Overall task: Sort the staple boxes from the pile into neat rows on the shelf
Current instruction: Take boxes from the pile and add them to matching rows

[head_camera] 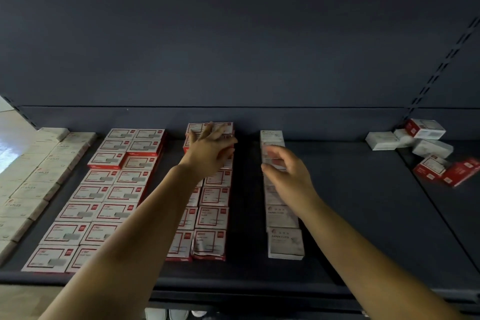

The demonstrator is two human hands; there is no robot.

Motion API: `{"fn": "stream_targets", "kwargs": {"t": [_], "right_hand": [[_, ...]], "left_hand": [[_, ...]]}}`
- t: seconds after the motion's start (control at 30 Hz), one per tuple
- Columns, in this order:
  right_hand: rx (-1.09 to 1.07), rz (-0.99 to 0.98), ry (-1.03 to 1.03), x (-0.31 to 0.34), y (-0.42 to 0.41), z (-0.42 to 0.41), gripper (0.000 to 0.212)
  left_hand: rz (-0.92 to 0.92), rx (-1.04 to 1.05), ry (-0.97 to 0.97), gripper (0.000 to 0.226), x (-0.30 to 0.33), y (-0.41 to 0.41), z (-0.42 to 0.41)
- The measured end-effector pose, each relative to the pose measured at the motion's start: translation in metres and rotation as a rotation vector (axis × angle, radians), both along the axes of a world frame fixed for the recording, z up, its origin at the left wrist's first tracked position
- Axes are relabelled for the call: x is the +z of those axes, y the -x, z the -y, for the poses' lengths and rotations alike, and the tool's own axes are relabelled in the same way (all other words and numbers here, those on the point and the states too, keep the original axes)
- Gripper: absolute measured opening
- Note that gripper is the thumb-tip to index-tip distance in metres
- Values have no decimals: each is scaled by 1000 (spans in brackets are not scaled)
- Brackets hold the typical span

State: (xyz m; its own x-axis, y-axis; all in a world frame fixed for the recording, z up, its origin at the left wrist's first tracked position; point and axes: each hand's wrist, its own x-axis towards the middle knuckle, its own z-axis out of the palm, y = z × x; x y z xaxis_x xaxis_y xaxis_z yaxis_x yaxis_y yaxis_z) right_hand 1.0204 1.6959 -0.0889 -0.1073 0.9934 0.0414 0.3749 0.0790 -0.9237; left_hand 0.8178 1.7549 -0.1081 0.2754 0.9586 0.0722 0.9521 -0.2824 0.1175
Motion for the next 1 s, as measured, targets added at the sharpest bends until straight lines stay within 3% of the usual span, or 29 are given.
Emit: {"fn": "stream_targets", "kwargs": {"t": [0.13,0.3,0.57,0.67,0.77,0.87,1.0], "right_hand": [[-10,20,-38,-3,-25,5,41],[-62,77,-117,-12,-69,11,39],[-289,352,-506,-22,-195,12,29],[-401,438,-548,-14,-238,5,31],[-517,534,-485,-8,-272,-5,34],[-573,638,-204,-7,-300,-21,48],[-545,507,84,-13,-320,-31,60]], "left_hand": [[-17,4,-20,52,12,-30,18],[151,-226,-248,52,18,-109,55],[219,-293,-197,44,6,-227,72],[172,-307,-149,43,4,-256,70],[138,-308,-78,42,3,-277,68],[88,-285,-48,45,0,-290,67],[96,-279,-1,44,-6,-296,72]]}}
